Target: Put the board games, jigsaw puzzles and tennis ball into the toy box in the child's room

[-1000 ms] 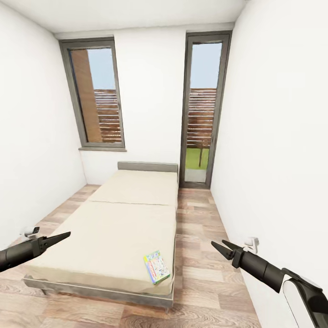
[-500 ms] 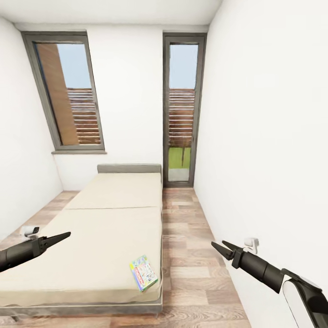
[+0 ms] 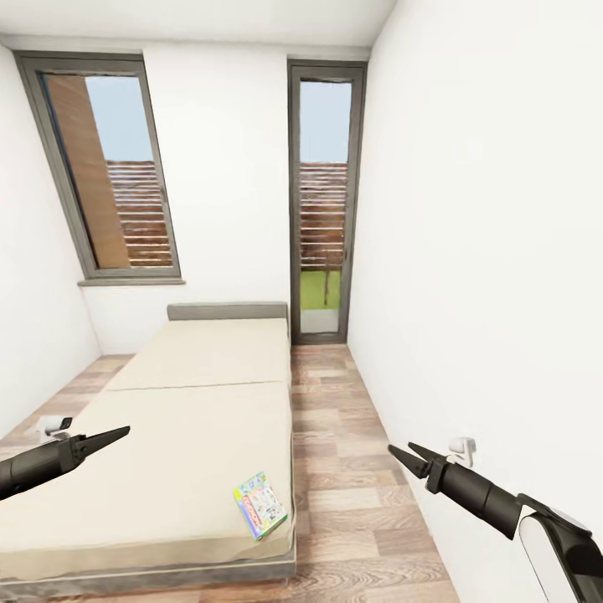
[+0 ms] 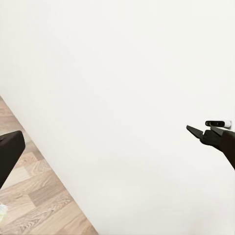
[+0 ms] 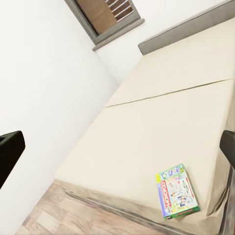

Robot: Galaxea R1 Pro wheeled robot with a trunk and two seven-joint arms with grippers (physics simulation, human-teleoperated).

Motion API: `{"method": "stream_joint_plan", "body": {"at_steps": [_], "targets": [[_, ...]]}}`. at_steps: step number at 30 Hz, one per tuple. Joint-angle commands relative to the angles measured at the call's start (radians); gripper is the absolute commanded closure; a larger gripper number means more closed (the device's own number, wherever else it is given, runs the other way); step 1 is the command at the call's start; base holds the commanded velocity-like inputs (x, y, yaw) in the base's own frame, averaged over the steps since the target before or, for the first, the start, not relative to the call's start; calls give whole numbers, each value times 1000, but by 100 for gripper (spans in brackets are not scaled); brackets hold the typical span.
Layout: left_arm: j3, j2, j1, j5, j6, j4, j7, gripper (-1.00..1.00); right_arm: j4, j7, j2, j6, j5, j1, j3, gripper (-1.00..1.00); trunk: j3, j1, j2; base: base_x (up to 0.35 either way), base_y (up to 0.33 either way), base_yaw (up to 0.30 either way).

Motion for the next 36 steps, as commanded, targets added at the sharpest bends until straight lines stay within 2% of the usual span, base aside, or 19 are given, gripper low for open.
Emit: {"method": "stream_joint_plan", "body": {"at_steps": [1, 20, 31, 36], "targets": [[0, 0, 0, 2, 11, 0, -3, -100, 0, 1, 0, 7, -5, 0, -1, -100, -1, 0, -1, 1, 108, -8], [0, 0, 0, 2, 11, 0, -3, -100, 0, -3, 1, 8, 1, 0, 0, -100, -21, 0, -1, 0, 3, 24], [0, 0, 0, 2, 11, 1, -3, -100, 14, -97, 2, 10, 2, -1, 8, -100, -22, 0, -1, 0, -88, 2], [-1, 0, 0, 0, 12, 1, -2, -100, 31, -109, 1, 12, -3, -2, 9, -100, -22, 0, -1, 0, -9, 0]]}}
